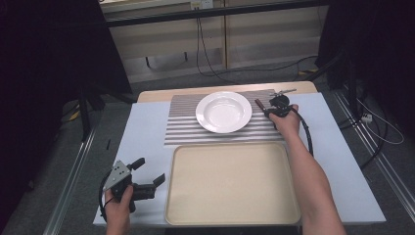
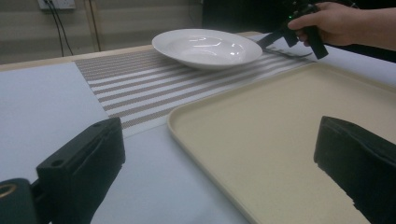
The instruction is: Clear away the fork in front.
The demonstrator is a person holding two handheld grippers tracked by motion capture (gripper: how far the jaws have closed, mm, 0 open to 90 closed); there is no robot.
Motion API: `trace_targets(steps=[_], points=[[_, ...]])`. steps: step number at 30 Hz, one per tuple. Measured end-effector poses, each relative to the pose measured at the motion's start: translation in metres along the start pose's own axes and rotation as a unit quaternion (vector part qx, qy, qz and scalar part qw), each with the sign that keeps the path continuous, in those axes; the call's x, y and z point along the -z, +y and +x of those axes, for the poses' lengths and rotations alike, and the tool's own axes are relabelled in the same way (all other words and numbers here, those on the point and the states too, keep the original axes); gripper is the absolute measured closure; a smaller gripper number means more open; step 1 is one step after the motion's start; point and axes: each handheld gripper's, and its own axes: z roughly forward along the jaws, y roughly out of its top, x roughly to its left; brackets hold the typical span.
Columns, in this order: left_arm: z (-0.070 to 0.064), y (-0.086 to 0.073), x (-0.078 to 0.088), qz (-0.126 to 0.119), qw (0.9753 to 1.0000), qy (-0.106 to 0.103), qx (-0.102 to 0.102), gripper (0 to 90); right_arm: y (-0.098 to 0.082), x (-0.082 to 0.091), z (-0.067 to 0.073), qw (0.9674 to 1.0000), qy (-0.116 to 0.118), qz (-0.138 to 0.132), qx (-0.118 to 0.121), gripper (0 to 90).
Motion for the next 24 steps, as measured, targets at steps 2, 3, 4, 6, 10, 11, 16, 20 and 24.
trace_targets(steps=[2,3,4,6,10,11,16,20,24], points=[[0.001,0.0,0.0,-0.003,1.0,0.0,0.003,2.2,-0.004,0.006,-0.002,0.9999,0.007,0.006,0.008,78.5],[0.001,0.0,0.0,-0.003,1.0,0.0,0.003,2.2,-0.004,0.006,-0.002,0.9999,0.007,0.006,0.008,78.5],[0.001,0.0,0.001,-0.005,1.0,-0.001,0.004,2.2,-0.007,0.01,-0.003,0.9999,0.01,0.009,0.009,78.6],[0.001,0.0,0.001,-0.005,1.0,-0.002,0.004,2.2,-0.014,0.019,-0.005,0.9996,0.017,0.015,0.019,78.5],[0.0,0.001,0.0,-0.006,0.9999,-0.007,0.005,2.2,-0.028,0.035,-0.007,0.999,0.028,0.023,0.028,78.4],[0.0,0.001,0.0,-0.006,0.9999,-0.007,0.005,2.2,-0.032,0.04,-0.007,0.9989,0.029,0.025,0.028,78.4],[-0.002,0.002,0.0,-0.01,0.9999,-0.007,0.006,2.2,-0.052,0.063,-0.007,0.9982,0.033,0.035,0.036,78.4],[-0.003,0.002,-0.001,-0.01,0.9999,-0.007,0.005,2.2,-0.057,0.071,-0.006,0.9971,0.035,0.05,0.047,78.2],[-0.002,0.002,-0.001,-0.01,0.9999,-0.006,0.004,2.2,-0.058,0.072,-0.005,0.9967,0.03,0.05,0.056,76.7]])
